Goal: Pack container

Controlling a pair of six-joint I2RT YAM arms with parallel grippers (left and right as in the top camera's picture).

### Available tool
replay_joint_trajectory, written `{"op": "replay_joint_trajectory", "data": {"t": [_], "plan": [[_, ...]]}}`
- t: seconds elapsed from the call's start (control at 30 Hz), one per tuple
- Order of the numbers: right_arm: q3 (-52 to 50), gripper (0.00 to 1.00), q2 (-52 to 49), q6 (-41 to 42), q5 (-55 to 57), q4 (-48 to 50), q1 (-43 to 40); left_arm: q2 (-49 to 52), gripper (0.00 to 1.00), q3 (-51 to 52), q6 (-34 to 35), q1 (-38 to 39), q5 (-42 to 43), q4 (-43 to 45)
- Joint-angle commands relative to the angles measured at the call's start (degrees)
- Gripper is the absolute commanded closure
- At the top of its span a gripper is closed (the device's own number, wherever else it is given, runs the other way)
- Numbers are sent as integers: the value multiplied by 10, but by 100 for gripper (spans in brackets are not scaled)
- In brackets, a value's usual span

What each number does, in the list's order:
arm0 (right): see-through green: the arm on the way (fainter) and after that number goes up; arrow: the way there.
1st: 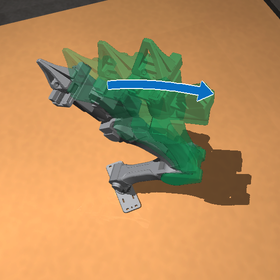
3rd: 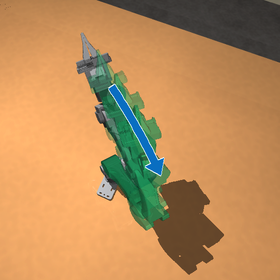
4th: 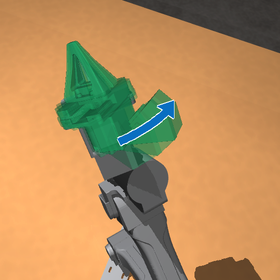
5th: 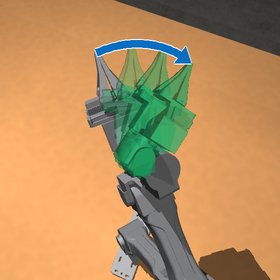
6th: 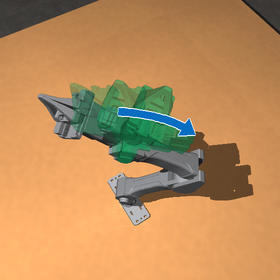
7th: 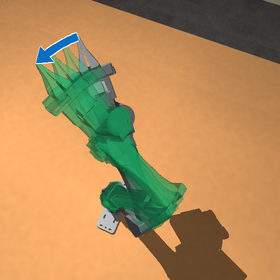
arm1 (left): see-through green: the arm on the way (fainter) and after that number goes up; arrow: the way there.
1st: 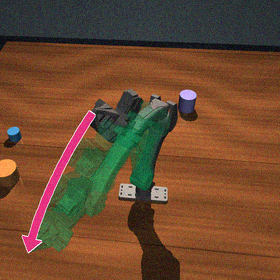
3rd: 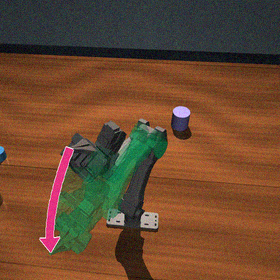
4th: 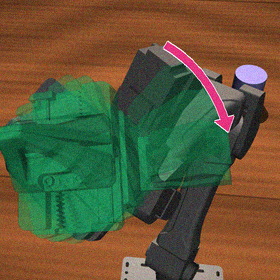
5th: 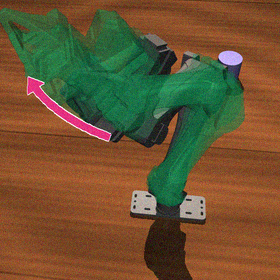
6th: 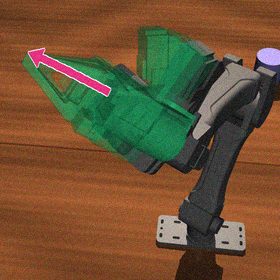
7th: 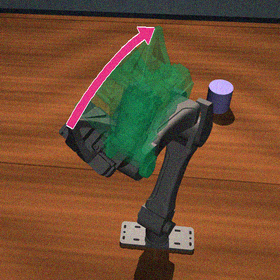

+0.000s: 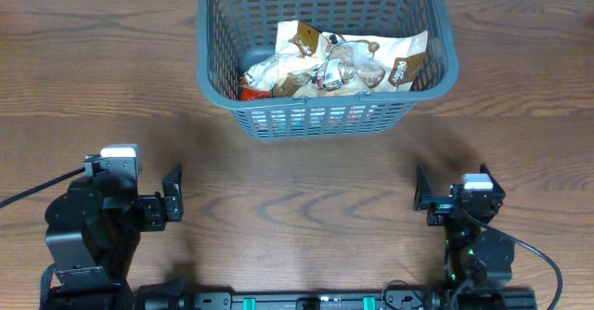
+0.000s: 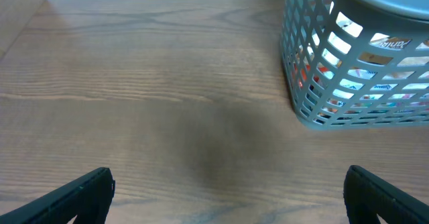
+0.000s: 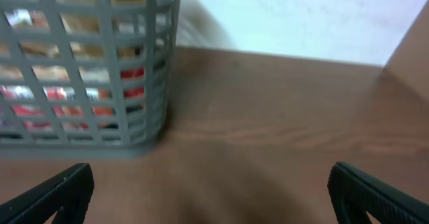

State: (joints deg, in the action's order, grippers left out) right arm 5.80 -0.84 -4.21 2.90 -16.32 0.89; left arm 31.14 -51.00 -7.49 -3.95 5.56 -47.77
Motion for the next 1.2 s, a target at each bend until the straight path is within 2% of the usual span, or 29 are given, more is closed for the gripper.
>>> {"op": "replay_joint_trajectory", "data": {"t": [0.0, 1.17], "plan": [[-6, 1, 6, 16, 12, -6, 7, 2, 1, 3, 3, 0, -5, 0], [-6, 1, 5, 16, 0, -6, 7, 2, 1, 3, 3, 0, -5, 0]]}}
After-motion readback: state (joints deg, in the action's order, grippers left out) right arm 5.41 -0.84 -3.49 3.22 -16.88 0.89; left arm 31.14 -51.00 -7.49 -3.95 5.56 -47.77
